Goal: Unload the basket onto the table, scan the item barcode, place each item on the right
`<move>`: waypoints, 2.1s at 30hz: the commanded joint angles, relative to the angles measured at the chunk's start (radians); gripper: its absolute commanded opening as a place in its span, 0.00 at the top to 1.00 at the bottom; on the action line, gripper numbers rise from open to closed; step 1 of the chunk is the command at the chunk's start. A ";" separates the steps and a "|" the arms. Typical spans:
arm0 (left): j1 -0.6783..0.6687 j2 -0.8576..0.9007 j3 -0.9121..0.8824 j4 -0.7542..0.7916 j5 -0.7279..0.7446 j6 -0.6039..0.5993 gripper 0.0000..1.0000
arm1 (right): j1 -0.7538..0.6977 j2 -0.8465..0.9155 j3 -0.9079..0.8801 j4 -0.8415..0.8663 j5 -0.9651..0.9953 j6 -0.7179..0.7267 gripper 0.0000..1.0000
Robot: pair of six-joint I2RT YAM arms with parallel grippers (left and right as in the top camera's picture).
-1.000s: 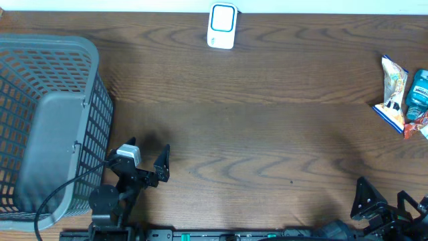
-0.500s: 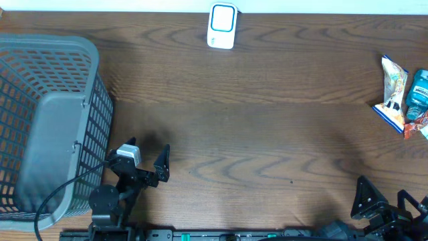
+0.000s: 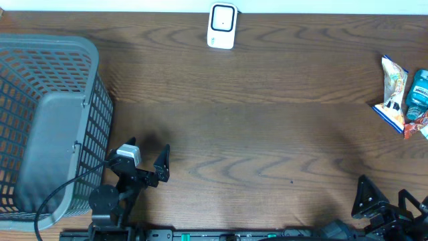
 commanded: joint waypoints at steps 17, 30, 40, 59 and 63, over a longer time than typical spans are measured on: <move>0.003 -0.003 -0.019 -0.023 0.002 -0.006 0.02 | 0.003 -0.018 0.119 -0.124 0.071 -0.036 0.01; 0.003 -0.003 -0.019 -0.023 0.002 -0.006 0.02 | -0.034 -0.039 0.283 -0.143 0.253 -0.063 0.01; 0.003 -0.003 -0.019 -0.023 0.002 -0.006 0.02 | -0.188 -0.103 0.507 -0.250 0.115 -0.115 0.01; 0.003 -0.003 -0.019 -0.023 0.002 -0.006 0.02 | -0.294 -0.103 0.520 -0.240 0.040 -0.151 0.01; 0.003 -0.003 -0.019 -0.023 0.002 -0.006 0.02 | -0.296 -0.103 0.534 -0.241 0.040 -0.173 0.01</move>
